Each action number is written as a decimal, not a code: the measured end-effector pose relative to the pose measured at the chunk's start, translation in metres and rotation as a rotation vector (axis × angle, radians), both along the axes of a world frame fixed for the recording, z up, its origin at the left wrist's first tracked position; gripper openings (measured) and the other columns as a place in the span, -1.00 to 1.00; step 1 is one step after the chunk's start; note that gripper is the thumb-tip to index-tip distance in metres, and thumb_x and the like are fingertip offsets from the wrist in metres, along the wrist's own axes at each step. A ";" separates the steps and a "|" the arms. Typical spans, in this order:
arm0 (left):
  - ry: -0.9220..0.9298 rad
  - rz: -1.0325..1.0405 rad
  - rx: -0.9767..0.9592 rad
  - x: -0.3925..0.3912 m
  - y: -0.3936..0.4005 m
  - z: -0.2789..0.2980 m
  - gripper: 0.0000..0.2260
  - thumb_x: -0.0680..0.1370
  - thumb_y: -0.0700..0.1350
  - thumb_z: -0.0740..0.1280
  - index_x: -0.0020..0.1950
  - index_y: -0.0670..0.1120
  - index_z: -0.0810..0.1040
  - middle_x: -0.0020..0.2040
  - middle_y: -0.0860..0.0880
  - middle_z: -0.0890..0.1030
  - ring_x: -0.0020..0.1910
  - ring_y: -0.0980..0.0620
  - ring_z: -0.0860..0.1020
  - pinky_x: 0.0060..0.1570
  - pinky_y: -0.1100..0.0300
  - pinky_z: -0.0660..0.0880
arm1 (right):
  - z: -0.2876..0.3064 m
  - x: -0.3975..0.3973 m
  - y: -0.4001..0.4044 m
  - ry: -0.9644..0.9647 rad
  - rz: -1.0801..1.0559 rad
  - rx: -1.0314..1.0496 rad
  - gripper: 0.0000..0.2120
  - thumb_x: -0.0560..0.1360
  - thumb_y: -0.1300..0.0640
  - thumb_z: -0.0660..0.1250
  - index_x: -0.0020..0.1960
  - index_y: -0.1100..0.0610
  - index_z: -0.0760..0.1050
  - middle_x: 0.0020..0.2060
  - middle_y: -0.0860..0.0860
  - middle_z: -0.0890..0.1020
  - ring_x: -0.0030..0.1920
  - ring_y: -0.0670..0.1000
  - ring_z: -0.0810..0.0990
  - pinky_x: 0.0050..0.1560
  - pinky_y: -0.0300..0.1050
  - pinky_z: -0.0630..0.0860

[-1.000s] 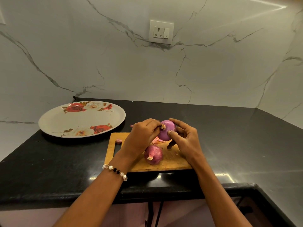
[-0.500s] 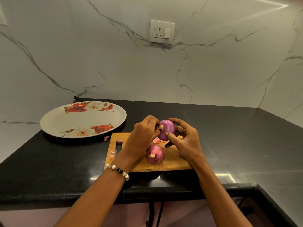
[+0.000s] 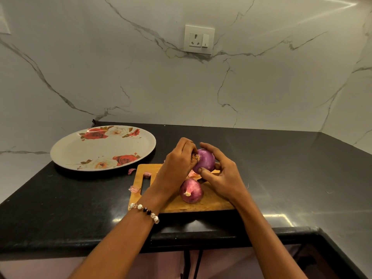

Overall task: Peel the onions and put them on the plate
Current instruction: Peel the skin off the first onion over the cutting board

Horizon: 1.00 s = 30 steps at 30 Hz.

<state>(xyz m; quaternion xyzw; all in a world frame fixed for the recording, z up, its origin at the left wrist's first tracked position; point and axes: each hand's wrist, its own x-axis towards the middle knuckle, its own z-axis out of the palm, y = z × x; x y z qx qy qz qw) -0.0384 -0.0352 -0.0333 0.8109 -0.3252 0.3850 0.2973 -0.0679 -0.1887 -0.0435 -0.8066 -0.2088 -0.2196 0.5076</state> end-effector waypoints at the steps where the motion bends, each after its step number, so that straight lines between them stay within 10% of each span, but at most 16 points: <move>1: 0.005 0.008 -0.006 0.000 0.000 0.000 -0.85 0.49 -0.25 0.38 0.02 -0.27 0.53 0.02 -0.20 0.54 -0.13 0.00 0.58 -0.12 0.36 0.46 | 0.000 0.001 0.000 -0.014 -0.006 -0.015 -0.42 0.39 0.05 0.43 0.37 -0.13 0.36 0.20 -0.25 0.49 0.14 -0.04 0.61 0.09 -0.16 0.63; 21: 0.246 -0.038 -0.333 0.005 -0.001 0.001 -0.91 0.58 -0.21 0.28 0.05 -0.19 0.52 -0.04 -0.09 0.60 -0.12 0.12 0.52 -0.13 0.50 0.45 | -0.003 0.003 -0.004 -0.005 -0.004 0.076 -0.42 0.42 0.34 0.47 0.31 -0.06 0.41 0.21 -0.15 0.49 0.15 -0.04 0.58 -0.02 -0.01 0.67; 30: 0.156 -0.180 -0.230 0.004 0.003 0.003 -0.77 0.53 -0.28 0.33 0.19 -0.21 0.56 0.06 -0.11 0.63 0.03 0.09 0.57 0.02 0.49 0.45 | -0.004 0.004 -0.007 -0.012 -0.062 0.074 -0.43 0.38 0.36 0.51 0.27 0.01 0.38 0.14 -0.15 0.49 0.11 -0.21 0.55 -0.06 -0.30 0.59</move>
